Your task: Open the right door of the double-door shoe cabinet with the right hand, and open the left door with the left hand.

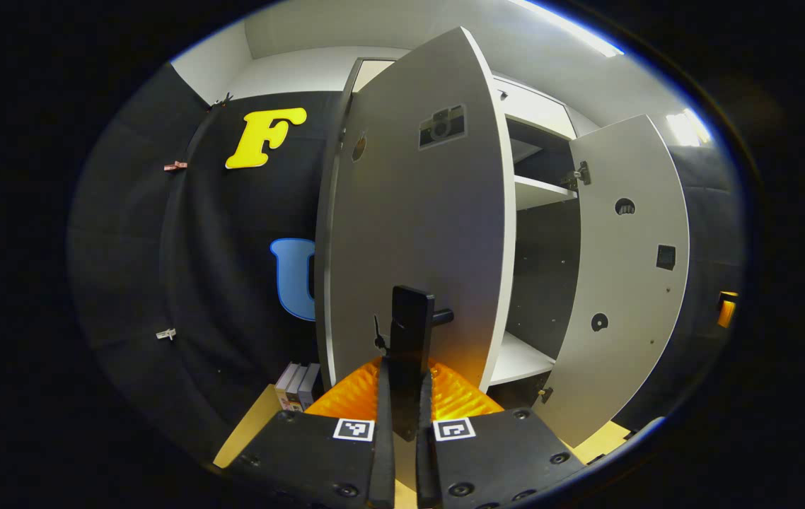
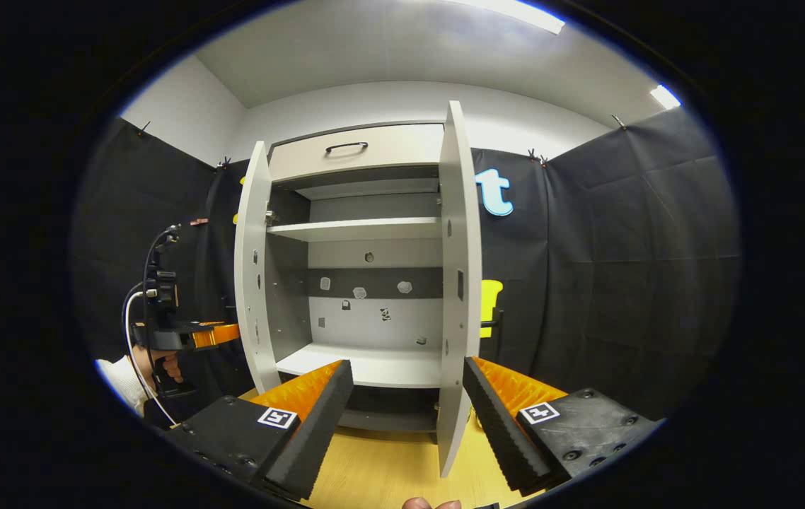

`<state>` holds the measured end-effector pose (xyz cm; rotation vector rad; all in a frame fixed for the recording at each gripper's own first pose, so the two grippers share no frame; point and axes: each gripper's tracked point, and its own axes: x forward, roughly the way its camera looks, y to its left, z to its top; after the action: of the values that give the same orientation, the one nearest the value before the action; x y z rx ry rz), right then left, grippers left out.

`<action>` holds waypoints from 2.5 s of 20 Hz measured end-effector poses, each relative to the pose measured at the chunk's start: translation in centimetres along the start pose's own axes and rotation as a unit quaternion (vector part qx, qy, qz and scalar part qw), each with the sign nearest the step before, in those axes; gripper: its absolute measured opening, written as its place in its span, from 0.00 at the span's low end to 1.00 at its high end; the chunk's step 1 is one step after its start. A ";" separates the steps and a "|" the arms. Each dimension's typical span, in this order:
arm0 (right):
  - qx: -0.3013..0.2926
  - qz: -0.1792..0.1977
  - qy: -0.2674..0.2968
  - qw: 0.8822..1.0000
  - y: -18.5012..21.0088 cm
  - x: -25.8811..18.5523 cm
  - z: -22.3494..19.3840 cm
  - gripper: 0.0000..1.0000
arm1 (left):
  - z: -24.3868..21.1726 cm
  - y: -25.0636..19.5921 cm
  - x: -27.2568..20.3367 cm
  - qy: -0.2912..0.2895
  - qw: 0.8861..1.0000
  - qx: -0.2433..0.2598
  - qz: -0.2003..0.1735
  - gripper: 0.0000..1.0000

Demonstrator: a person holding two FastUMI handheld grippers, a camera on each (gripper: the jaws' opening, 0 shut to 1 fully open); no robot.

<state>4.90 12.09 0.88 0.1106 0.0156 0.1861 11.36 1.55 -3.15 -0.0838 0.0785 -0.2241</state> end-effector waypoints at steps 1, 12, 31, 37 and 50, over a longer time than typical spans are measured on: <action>0.001 0.003 0.002 1.000 0.5 -0.1 -0.1 0.98 | 0.0 0.2 0.0 -0.002 1.000 0.001 -0.003 0.16; 0.019 -0.013 0.007 1.000 0.8 0.0 -0.5 0.99 | 0.2 3.6 -1.7 -0.021 1.000 0.000 -0.010 0.17; 0.017 -0.016 0.015 1.000 3.5 0.2 -1.5 0.99 | -0.4 11.6 -3.0 -0.008 0.999 0.017 0.048 0.14; 0.019 -0.014 0.022 0.999 3.1 0.0 -1.8 0.99 | 0.5 11.4 -6.6 -0.027 0.997 -0.011 0.074 0.15; 0.018 -0.012 0.016 1.000 2.6 0.0 -1.1 0.99 | 4.8 4.8 -13.1 -0.065 0.995 0.028 0.074 0.94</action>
<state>4.41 14.75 0.05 0.1442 0.0522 0.1632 0.04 9.48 2.09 -0.0370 -0.0520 -0.0731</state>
